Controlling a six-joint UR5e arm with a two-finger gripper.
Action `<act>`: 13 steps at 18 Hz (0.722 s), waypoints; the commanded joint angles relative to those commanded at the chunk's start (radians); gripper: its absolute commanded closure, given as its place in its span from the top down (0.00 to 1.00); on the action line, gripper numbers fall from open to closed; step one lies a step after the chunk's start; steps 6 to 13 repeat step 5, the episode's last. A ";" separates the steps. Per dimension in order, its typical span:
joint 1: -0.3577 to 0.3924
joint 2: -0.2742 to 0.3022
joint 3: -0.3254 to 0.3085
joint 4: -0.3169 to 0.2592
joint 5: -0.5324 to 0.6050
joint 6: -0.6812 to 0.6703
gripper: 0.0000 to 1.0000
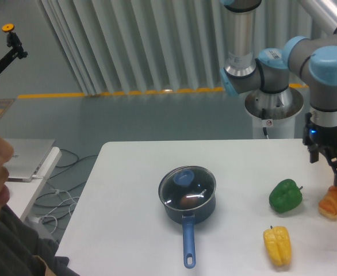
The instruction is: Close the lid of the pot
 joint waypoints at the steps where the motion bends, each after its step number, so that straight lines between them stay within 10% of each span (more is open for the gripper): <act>1: 0.002 -0.002 0.000 0.000 0.000 0.000 1.00; 13: 0.008 0.000 0.000 -0.002 0.009 0.000 1.00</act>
